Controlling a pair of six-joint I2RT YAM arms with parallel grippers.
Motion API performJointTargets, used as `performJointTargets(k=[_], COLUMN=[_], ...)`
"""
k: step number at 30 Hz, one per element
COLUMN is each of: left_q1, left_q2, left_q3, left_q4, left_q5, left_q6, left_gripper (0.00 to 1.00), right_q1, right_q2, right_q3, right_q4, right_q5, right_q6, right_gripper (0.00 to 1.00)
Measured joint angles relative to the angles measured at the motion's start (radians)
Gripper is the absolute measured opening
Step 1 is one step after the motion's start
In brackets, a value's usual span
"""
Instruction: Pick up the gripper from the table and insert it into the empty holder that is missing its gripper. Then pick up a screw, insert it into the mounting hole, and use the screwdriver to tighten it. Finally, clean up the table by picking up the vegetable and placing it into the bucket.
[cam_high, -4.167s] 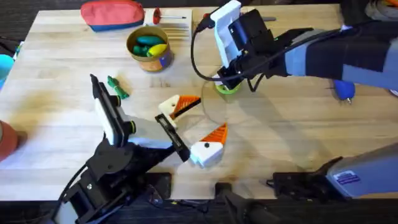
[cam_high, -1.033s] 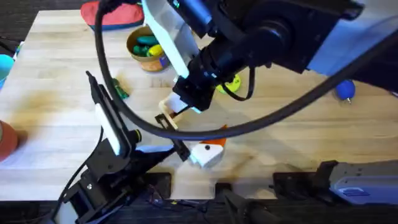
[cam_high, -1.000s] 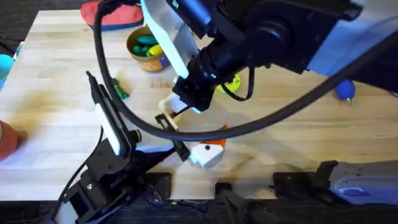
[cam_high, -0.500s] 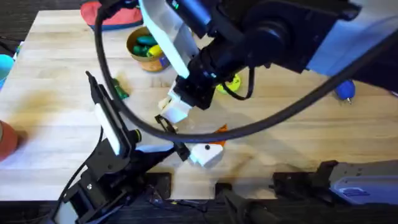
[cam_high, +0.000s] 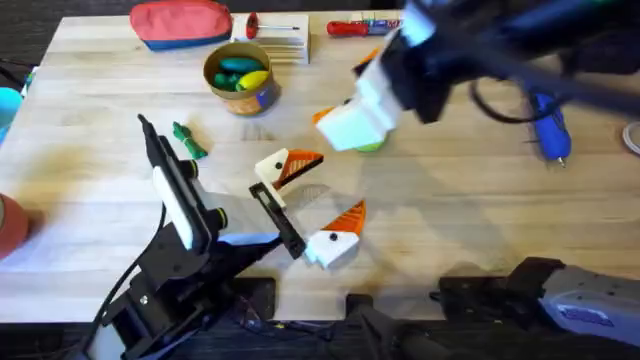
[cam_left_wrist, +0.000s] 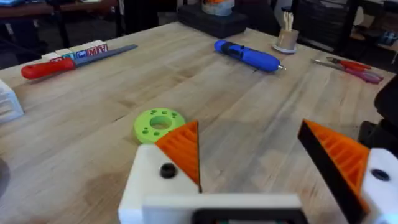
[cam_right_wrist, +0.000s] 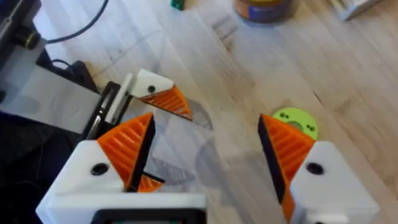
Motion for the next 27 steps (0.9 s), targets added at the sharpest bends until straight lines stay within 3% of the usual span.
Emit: performJointTargets(k=[13,19,26,27], left_q1=[0.000,0.000,0.000,0.000], left_q2=[0.000,0.000,0.000,0.000], left_q3=[0.000,0.000,0.000,0.000], left_q4=[0.000,0.000,0.000,0.000], left_q5=[0.000,0.000,0.000,0.000], left_q6=[0.000,0.000,0.000,0.000], left_gripper=[0.987,0.987,0.990,0.931], right_q1=[-0.268,-0.286,-0.286,-0.286], right_q2=[-0.349,-0.448,-0.449,-0.447], right_q3=[0.000,-0.054,-0.151,-0.153], right_q4=[-0.333,-0.365,-0.366,-0.364], right_q5=[-0.010,-0.113,-0.200,-0.204], right_q6=[-0.100,-0.183,-0.210,-0.211], right_gripper=[0.993,0.993,0.993,0.993])
